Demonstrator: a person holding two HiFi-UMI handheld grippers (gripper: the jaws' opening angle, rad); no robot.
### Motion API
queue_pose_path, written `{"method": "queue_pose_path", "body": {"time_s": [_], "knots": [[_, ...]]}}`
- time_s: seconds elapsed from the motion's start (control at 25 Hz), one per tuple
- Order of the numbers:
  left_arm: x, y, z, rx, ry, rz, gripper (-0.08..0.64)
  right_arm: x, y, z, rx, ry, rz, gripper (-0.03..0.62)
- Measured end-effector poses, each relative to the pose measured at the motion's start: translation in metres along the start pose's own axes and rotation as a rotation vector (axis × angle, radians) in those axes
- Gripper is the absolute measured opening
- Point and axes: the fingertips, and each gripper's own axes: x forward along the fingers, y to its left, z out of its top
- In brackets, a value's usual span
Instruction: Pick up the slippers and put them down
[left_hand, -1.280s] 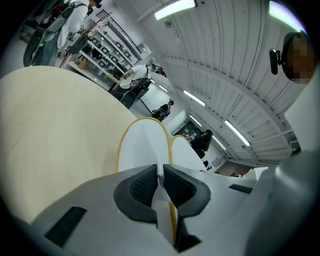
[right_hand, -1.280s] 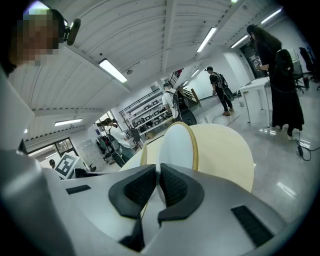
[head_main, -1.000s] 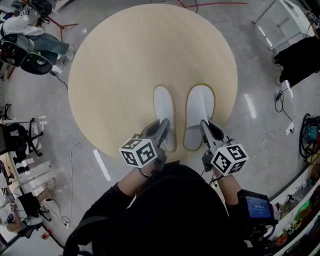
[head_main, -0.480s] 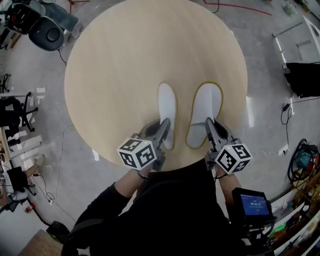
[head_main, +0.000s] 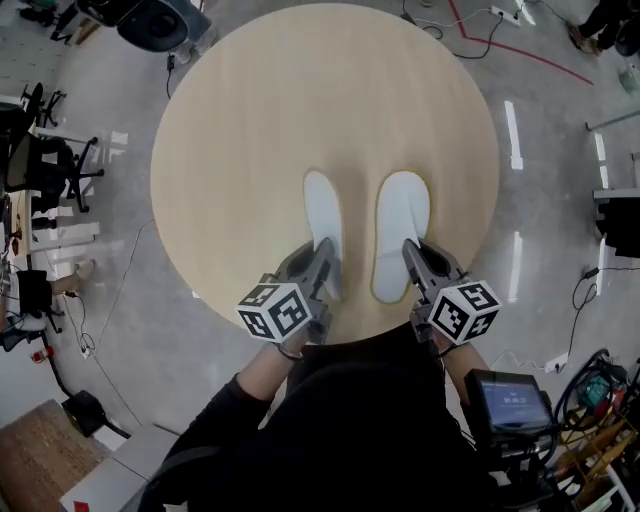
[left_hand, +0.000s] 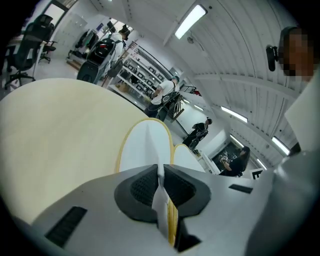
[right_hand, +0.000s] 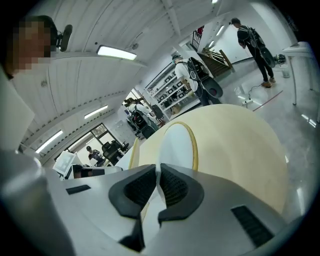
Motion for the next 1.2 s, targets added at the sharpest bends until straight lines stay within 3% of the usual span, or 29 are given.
{"method": "queue_pose_path", "body": {"time_s": [0.32, 0.6, 0.88, 1.2], "knots": [[0.025, -0.057, -0.016, -0.030, -0.025, 0.054, 0.038, -0.025, -0.027, 0.049, -0.027, 0.006, 0.085, 0.034], [0.058, -0.079, -0.015, 0.004, -0.005, 0.057, 0.038, -0.043, -0.068, 0.086, 0.011, -0.024, 0.058, 0.034], [0.106, -0.073, -0.014, 0.018, 0.024, 0.073, 0.038, -0.036, -0.109, 0.098, 0.016, -0.011, 0.009, 0.034], [0.173, -0.074, -0.030, 0.037, 0.090, 0.122, 0.038, -0.016, -0.153, 0.081, -0.004, 0.108, 0.027, 0.034]]}}
